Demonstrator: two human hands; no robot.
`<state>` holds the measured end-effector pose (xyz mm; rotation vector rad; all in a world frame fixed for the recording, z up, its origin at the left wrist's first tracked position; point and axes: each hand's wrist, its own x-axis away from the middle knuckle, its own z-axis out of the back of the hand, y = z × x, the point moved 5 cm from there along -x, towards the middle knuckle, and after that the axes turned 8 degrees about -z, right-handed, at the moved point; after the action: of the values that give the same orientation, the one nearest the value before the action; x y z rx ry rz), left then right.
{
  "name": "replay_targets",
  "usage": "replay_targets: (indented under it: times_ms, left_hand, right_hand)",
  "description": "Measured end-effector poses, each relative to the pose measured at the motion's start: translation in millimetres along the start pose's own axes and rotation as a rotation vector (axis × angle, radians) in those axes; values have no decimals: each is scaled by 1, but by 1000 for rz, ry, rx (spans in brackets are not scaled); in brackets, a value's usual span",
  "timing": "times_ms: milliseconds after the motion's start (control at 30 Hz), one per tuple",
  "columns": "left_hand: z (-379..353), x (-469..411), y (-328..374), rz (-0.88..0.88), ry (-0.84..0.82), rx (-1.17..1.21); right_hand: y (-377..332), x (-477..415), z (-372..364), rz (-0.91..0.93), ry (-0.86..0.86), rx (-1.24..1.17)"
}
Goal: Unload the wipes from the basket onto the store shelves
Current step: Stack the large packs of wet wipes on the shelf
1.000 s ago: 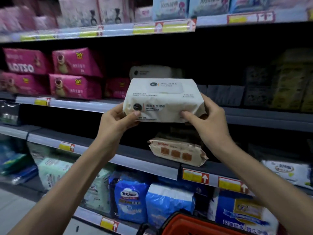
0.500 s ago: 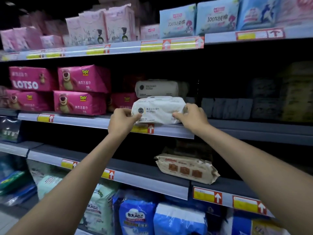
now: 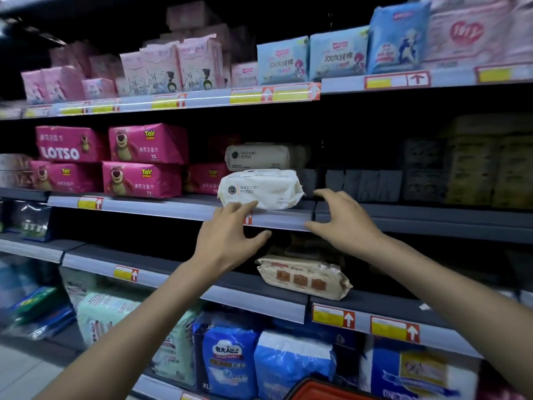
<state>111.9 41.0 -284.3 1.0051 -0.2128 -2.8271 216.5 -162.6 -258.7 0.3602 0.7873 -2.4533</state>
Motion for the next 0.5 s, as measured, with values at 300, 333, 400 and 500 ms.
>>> replay_targets:
  times_ms: [300,333,400,500]
  left_hand:
    - [-55,61,90,-187,-188,39]
    - [-68,70,97,-199,-208,64]
    - [-99,92,109,-227,-268,98]
    - [-156,134,124,-251,-399,104]
  right_hand:
    - [82,97,2,-11,-212,117]
    - [97,108,-3,-18,-225,125]
    - [129,132,-17,-38,-253,146]
    - [181,174,-50,-74,-308,155]
